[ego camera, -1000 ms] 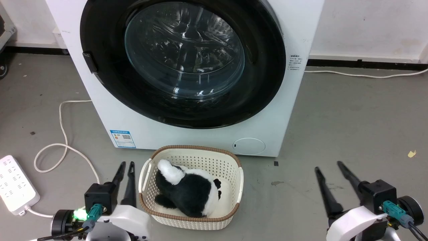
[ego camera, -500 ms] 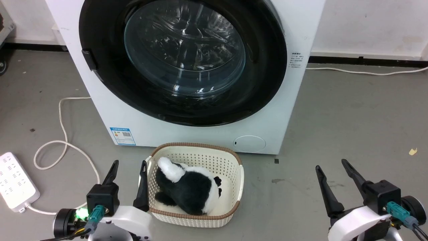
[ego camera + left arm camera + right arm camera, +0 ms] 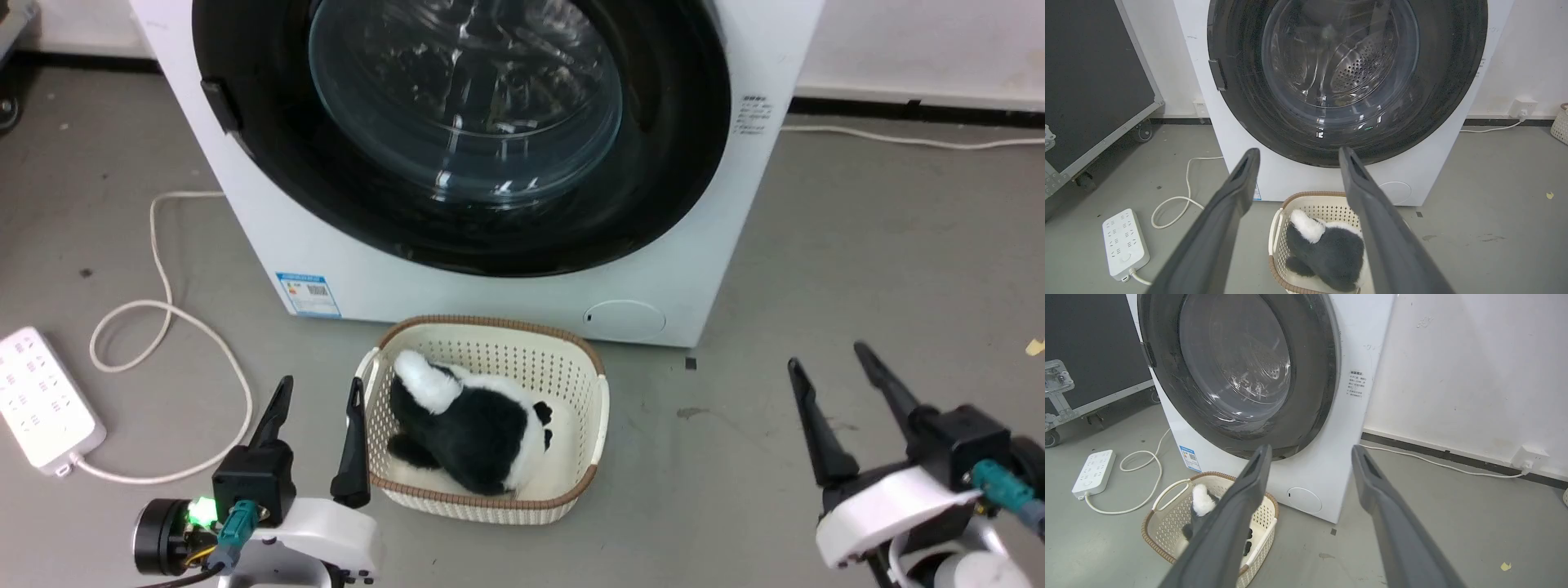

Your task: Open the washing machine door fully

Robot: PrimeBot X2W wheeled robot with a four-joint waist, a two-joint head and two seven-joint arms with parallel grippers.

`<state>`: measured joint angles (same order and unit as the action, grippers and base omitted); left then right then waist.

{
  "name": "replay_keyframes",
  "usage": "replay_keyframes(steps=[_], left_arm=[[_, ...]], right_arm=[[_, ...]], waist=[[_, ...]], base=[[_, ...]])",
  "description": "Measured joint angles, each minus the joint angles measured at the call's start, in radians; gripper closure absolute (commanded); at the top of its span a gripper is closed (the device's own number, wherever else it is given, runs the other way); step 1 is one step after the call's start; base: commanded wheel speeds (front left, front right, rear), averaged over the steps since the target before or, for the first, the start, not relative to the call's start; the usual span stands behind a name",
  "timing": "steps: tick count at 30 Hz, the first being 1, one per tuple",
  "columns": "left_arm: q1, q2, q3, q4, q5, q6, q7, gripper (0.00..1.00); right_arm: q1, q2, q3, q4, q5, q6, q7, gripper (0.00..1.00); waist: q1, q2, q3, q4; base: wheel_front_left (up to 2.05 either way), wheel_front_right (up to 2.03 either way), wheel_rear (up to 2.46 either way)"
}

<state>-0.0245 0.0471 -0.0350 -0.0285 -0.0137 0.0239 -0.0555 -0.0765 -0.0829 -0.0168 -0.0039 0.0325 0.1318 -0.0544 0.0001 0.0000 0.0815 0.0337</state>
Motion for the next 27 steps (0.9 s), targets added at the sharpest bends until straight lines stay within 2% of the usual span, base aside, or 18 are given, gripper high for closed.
replay_keyframes(steps=[14,15,16,17,18,20,23,27], left_arm=[[-0.025,0.0,-0.026,-0.012,-0.009,0.013,-0.026,0.0],[-0.029,0.0,-0.03,-0.013,-0.009,0.018,-0.031,0.0],[-0.029,0.0,-0.03,-0.013,-0.009,0.018,-0.031,0.0],[-0.034,0.0,-0.035,-0.016,-0.009,0.018,-0.035,0.0],[-0.034,0.0,-0.035,-0.016,-0.009,0.018,-0.035,0.0],[-0.039,0.0,-0.044,-0.02,-0.011,0.019,-0.043,0.0],[-0.039,0.0,-0.047,-0.024,-0.011,0.024,-0.044,0.0],[-0.042,0.0,-0.051,-0.03,-0.017,0.029,-0.054,0.0]], right_arm=[[-0.137,-0.044,-0.019,0.0,0.087,0.0,0.01,0.0],[-0.159,-0.047,-0.024,0.004,0.106,0.0,0.017,0.22],[-0.159,-0.047,-0.024,0.004,0.106,0.0,0.017,0.22],[-0.183,-0.049,-0.037,0.011,0.13,0.0,0.022,0.51],[-0.183,-0.049,-0.037,0.011,0.13,0.0,0.022,0.59],[-0.226,-0.052,-0.059,0.024,0.17,0.0,0.037,1.0],[-0.254,-0.054,-0.077,0.033,0.196,0.0,0.051,1.0],[-0.34,-0.04,-0.135,0.076,0.286,0.0,0.099,1.0]], waist=[[0.0,0.0,0.071,0.029],[0.0,0.0,0.078,0.035],[0.0,0.0,0.078,0.035],[-0.0001,0.0,0.085,0.04],[-0.0001,0.0,0.085,0.04],[-0.0001,0.0,0.096,0.05],[-0.0001,0.0,0.105,0.055],[-0.0001,0.0,0.131,0.069]], base=[[0.0,0.0,0.0],[0.0,0.0,0.0],[0.0,0.0,0.0],[0.0,0.0,0.0],[0.0,0.0,0.0],[0.0,0.0,0.0],[0.0,0.0,0.0],[0.0,0.0,0.0]])
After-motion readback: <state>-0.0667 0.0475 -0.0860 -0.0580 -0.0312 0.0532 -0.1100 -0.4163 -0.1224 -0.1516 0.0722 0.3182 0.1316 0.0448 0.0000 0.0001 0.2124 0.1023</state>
